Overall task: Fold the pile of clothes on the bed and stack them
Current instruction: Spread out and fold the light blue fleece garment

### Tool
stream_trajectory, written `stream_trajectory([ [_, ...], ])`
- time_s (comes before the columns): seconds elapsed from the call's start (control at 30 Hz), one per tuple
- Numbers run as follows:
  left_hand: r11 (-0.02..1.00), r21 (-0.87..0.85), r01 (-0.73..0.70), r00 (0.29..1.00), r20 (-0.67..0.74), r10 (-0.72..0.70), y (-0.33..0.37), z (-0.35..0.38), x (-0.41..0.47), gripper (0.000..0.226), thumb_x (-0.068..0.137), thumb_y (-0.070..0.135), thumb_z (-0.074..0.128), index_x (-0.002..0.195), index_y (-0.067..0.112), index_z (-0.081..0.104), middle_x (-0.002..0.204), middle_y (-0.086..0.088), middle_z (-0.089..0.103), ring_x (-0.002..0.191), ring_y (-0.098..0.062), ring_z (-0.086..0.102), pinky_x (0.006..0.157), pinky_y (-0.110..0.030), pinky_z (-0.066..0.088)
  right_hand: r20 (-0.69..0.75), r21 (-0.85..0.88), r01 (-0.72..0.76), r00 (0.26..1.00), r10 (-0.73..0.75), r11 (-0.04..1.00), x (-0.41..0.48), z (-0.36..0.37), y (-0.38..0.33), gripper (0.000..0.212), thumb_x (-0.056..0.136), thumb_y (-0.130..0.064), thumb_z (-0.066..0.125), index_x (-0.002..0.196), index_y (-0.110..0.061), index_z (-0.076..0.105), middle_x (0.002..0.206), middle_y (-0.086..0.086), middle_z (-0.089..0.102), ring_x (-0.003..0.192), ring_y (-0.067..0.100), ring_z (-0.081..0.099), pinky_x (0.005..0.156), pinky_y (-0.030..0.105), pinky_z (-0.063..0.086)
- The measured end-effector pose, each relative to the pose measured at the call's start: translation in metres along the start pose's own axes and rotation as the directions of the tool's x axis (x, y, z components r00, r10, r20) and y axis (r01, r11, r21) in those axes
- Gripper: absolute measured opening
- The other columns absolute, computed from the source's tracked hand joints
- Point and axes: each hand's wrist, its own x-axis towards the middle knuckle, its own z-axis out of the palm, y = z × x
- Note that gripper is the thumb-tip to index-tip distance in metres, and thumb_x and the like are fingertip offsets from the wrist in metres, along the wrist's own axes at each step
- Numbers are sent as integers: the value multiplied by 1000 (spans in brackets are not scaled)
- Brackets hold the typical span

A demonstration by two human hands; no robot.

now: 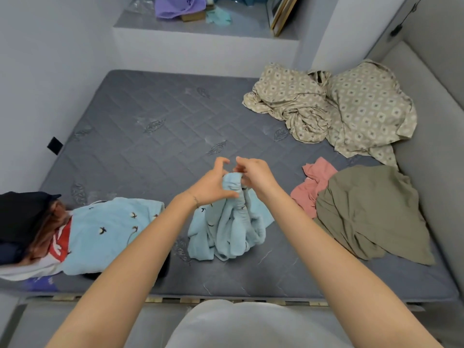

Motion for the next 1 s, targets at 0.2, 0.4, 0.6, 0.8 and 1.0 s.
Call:
stream_trajectory([
  [0.2,997,45,-70,997,-22,71,-18,-19,3,20,84,19,75,92,7,62,88,-10,64,77,-16,54,71,-33,40,56,57,49,997,-52,997,-1,-4,23,17,93,-25,65,102,-12,60,105,4,63,97,16,63,72,21,54],
  [0.4,982,-123,-142,990,-20,141,-2,-59,-3,23,82,23,76,94,6,66,89,-6,64,79,-8,56,72,-24,42,236,-309,125,970,-52,943,6,-26,57,67,82,-41,77,140,-29,46,136,-10,52,127,3,45,103,25,39],
  [0.6,927,-274,-255,942,-285,175,18,-103,-8,15,81,25,74,86,19,61,81,12,57,77,-4,53,69,-16,43,238,-511,157,971,-37,845,9,-4,68,58,77,-35,82,126,-17,57,122,-4,62,110,14,58,85,23,48],
  [0.8,874,-360,-327,917,-346,200,20,-144,-17,6,93,13,64,98,16,64,92,8,65,87,-8,62,78,-22,52,338,-652,336,931,-137,680,27,4,59,52,61,-61,76,96,-24,63,96,0,66,92,22,62,82,53,51],
  [1.0,838,-388,-385,846,-511,152,2,-174,-17,3,94,20,61,96,22,62,96,7,63,93,-9,60,84,-28,52,424,-608,298,906,-16,736,15,19,22,66,66,-61,82,121,-36,54,117,-11,64,107,13,62,91,47,54],
])
